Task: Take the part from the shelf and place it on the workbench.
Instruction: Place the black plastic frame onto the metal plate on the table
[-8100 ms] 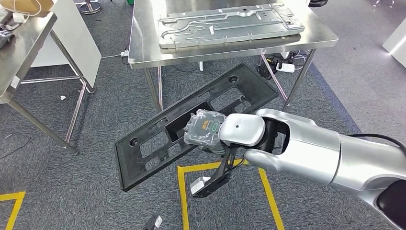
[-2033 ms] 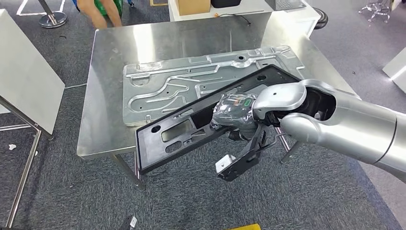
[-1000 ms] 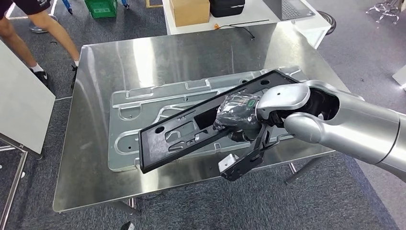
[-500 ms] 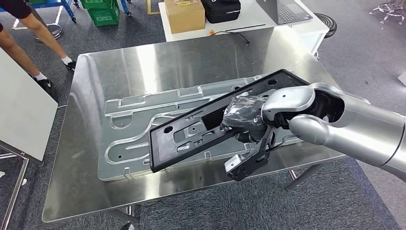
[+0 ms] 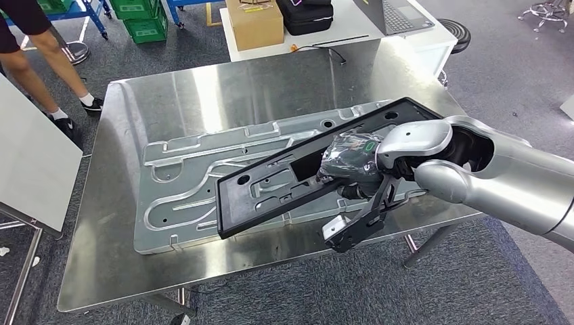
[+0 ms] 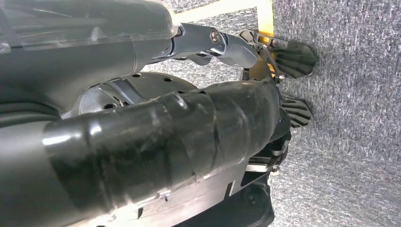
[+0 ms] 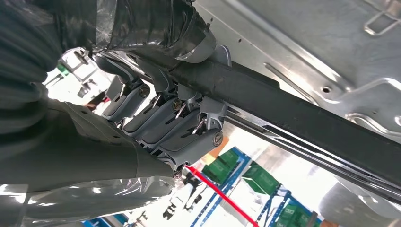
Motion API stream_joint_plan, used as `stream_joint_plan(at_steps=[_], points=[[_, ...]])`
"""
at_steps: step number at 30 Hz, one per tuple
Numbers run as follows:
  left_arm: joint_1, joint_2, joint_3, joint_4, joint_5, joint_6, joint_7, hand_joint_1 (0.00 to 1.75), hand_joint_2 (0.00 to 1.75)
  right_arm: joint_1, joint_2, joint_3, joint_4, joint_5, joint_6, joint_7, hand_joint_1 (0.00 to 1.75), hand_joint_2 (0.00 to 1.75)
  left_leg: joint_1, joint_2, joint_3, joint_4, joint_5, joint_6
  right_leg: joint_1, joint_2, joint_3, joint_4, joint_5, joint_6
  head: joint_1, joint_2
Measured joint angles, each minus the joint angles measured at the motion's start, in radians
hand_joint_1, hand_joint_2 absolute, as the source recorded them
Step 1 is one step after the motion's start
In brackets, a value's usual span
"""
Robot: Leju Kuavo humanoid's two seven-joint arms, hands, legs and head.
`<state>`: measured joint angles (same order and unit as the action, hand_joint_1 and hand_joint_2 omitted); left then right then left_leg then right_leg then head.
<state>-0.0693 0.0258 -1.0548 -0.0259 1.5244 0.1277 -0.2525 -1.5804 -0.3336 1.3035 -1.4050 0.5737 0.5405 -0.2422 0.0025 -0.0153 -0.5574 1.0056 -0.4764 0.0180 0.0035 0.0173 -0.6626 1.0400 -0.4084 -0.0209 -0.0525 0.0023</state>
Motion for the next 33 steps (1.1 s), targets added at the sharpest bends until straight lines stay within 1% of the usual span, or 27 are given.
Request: stream_joint_plan(at_steps=[10, 11, 12, 14, 15, 16, 17, 18, 19, 20, 21, 22, 23, 24, 25, 26, 27, 28, 29, 30, 31, 32, 33], points=[[0.000, 0.000, 0.000, 0.000, 0.000, 0.001, -0.001, 0.00, 0.00, 0.000, -0.007, 0.000, 0.000, 0.000, -0.001, 0.000, 1.75, 1.75, -0.001, 0.000, -0.001, 0.001, -0.001, -0.001, -0.003, 0.000, 0.000, -0.001, 0.001, 0.000, 0.000, 0.000], [0.000, 0.000, 0.000, 0.000, 0.000, 0.001, 0.000, 0.00, 0.00, 0.001, -0.007, 0.000, 0.000, 0.000, -0.001, 0.000, 1.75, 1.75, -0.002, 0.001, -0.002, -0.003, -0.002, 0.005, -0.003, -0.001, 0.002, 0.003, 0.006, 0.003, 0.000, 0.000], [-0.001, 0.000, 0.000, 0.000, 0.000, 0.002, 0.000, 0.00, 0.00, 0.001, -0.007, 0.000, 0.000, 0.000, -0.001, 0.000, 1.75, 1.75, -0.001, 0.002, 0.002, -0.010, -0.004, 0.014, -0.003, -0.001, 0.003, 0.008, 0.013, 0.008, 0.000, 0.000], [-0.001, -0.001, -0.001, 0.000, 0.000, 0.006, 0.001, 0.00, 0.00, 0.000, -0.009, -0.001, 0.000, 0.000, -0.002, 0.000, 1.75, 1.75, 0.004, 0.005, 0.029, -0.039, -0.006, 0.033, -0.003, -0.002, -0.006, 0.033, 0.021, 0.019, 0.002, 0.000], [-0.001, -0.002, -0.002, 0.000, 0.000, 0.009, 0.000, 0.00, 0.00, -0.002, -0.011, -0.001, -0.001, 0.000, -0.002, 0.000, 1.75, 1.75, 0.008, 0.007, 0.047, -0.051, -0.006, 0.037, -0.004, -0.002, -0.020, 0.056, 0.014, 0.024, 0.004, 0.000], [-0.001, -0.003, -0.003, 0.000, 0.000, 0.012, 0.000, 0.00, 0.00, -0.005, -0.013, -0.001, -0.001, 0.000, -0.002, 0.000, 1.75, 1.75, 0.012, 0.008, 0.062, -0.059, -0.007, 0.037, -0.008, -0.002, -0.044, 0.095, -0.004, 0.030, 0.007, 0.000], [-0.002, -0.003, -0.003, 0.000, 0.000, 0.014, 0.000, 0.00, 0.00, -0.007, -0.014, -0.001, -0.001, 0.000, -0.002, -0.001, 1.75, 1.75, 0.015, 0.010, 0.072, -0.062, -0.010, 0.036, -0.013, -0.002, -0.076, 0.146, -0.024, 0.038, 0.009, 0.000], [-0.002, -0.003, -0.004, 0.000, 0.000, 0.015, -0.001, 0.00, 0.00, -0.006, -0.015, -0.001, -0.001, 0.000, -0.003, -0.001, 1.75, 1.75, 0.019, 0.011, 0.080, -0.062, -0.015, 0.031, -0.020, -0.003, -0.111, 0.197, -0.041, 0.048, 0.009, 0.000], [-0.002, -0.004, -0.004, 0.000, 0.000, 0.016, -0.001, 0.00, 0.00, -0.004, -0.015, -0.001, -0.001, 0.000, -0.003, -0.002, 1.75, 1.75, 0.026, 0.013, 0.089, -0.061, -0.018, 0.022, -0.029, -0.005, -0.139, 0.234, -0.050, 0.057, 0.009, 0.000], [-0.002, -0.004, -0.004, 0.001, 0.000, 0.016, -0.001, 0.00, 0.00, -0.001, -0.016, -0.001, -0.001, -0.001, -0.003, -0.003, 1.75, 1.75, 0.034, 0.013, 0.099, -0.058, -0.024, 0.011, -0.039, -0.008, -0.153, 0.240, -0.047, 0.068, 0.009, 0.000], [-0.002, -0.003, -0.004, 0.001, 0.000, 0.017, 0.000, 0.00, 0.00, 0.001, -0.017, -0.001, -0.002, -0.001, -0.003, -0.003, 1.75, 1.75, 0.044, 0.012, 0.110, -0.055, -0.032, -0.001, -0.049, -0.012, -0.148, 0.212, -0.033, 0.079, 0.009, 0.000], [-0.002, -0.002, -0.004, 0.002, 0.000, 0.016, 0.000, 0.00, 0.00, 0.003, -0.018, -0.001, -0.001, -0.001, -0.003, -0.003, 1.75, 1.75, 0.053, 0.010, 0.121, -0.048, -0.043, -0.015, -0.062, -0.018, -0.129, 0.154, -0.007, 0.092, 0.010, 0.000], [-0.003, 0.001, -0.004, 0.004, 0.000, 0.016, 0.002, 0.00, 0.00, 0.004, -0.021, 0.000, -0.001, -0.001, -0.003, -0.003, 1.75, 1.75, 0.058, 0.008, 0.129, -0.038, -0.061, -0.030, -0.070, -0.028, -0.112, 0.095, 0.030, 0.105, 0.012, 0.000], [-0.005, 0.003, -0.004, 0.005, 0.000, 0.014, 0.004, 0.00, 0.00, 0.005, -0.024, 0.000, 0.000, -0.001, -0.003, -0.003, 1.75, 1.75, 0.063, 0.007, 0.130, -0.027, -0.077, -0.043, -0.075, -0.036, -0.103, 0.051, 0.051, 0.107, 0.016, 0.000], [-0.007, 0.005, -0.004, 0.007, 0.000, 0.013, 0.006, 0.00, 0.00, 0.006, -0.027, 0.000, -0.001, -0.001, -0.003, -0.003, 1.75, 1.75, 0.063, 0.007, 0.127, -0.017, -0.090, -0.055, -0.076, -0.040, -0.102, 0.031, 0.070, 0.101, 0.018, 0.000], [-0.008, 0.006, -0.004, 0.008, 0.000, 0.012, 0.007, 0.00, 0.00, 0.008, -0.029, 0.000, -0.001, -0.001, -0.003, -0.004, 1.75, 1.75, 0.063, 0.007, 0.123, -0.012, -0.098, -0.065, -0.073, -0.041, -0.111, 0.035, 0.074, 0.086, 0.017, 0.000], [-0.010, 0.006, -0.003, 0.008, 0.000, 0.012, 0.008, 0.00, 0.00, 0.009, -0.030, 0.000, -0.002, -0.001, -0.003, -0.004, 1.75, 1.75, 0.065, 0.008, 0.119, -0.012, -0.098, -0.072, -0.071, -0.038, -0.116, 0.043, 0.066, 0.066, 0.015, 0.000], [-0.011, 0.006, -0.003, 0.008, 0.000, 0.011, 0.009, 0.00, 0.00, 0.010, -0.031, -0.001, -0.002, -0.001, -0.002, -0.003, 1.75, 1.75, 0.065, 0.009, 0.116, -0.009, -0.094, -0.079, -0.069, -0.036, -0.118, 0.048, 0.066, 0.053, 0.010, 0.000], [-0.013, 0.006, -0.003, 0.008, 0.000, 0.011, 0.008, 0.00, 0.00, 0.010, -0.031, -0.001, -0.002, 0.000, -0.003, -0.002, 1.75, 1.75, 0.067, 0.010, 0.106, 0.011, -0.082, -0.082, -0.068, -0.034, -0.115, 0.047, 0.061, 0.043, 0.006, 0.000], [-0.015, 0.006, -0.003, 0.008, 0.000, 0.010, 0.009, 0.00, 0.00, 0.010, -0.032, -0.001, -0.002, 0.000, -0.002, -0.001, 1.75, 1.75, 0.067, 0.011, 0.085, 0.048, -0.073, -0.081, -0.066, -0.031, -0.109, 0.043, 0.058, 0.035, 0.003, 0.000], [-0.019, 0.006, -0.003, 0.008, 0.000, 0.010, 0.009, 0.00, 0.00, 0.009, -0.031, 0.000, -0.002, 0.000, -0.003, 0.000, 1.75, 1.75, 0.064, 0.012, 0.053, 0.102, -0.073, -0.075, -0.062, -0.029, -0.100, 0.037, 0.054, 0.027, -0.001, 0.000], [-0.021, 0.006, -0.003, 0.008, 0.000, 0.009, 0.009, 0.00, 0.00, 0.009, -0.031, 0.000, -0.002, 0.000, -0.003, -0.001, 1.75, 1.75, 0.058, 0.012, 0.013, 0.162, -0.088, -0.067, -0.057, -0.026, -0.091, 0.032, 0.051, 0.021, -0.004, 0.000], [-0.023, 0.006, -0.002, 0.008, 0.000, 0.009, 0.009, 0.00, 0.00, 0.010, -0.031, 0.001, -0.002, 0.000, -0.004, -0.002, 1.75, 1.75, 0.050, 0.012, -0.028, 0.213, -0.120, -0.059, -0.050, -0.024, -0.083, 0.029, 0.047, 0.015, -0.007, 0.000]])
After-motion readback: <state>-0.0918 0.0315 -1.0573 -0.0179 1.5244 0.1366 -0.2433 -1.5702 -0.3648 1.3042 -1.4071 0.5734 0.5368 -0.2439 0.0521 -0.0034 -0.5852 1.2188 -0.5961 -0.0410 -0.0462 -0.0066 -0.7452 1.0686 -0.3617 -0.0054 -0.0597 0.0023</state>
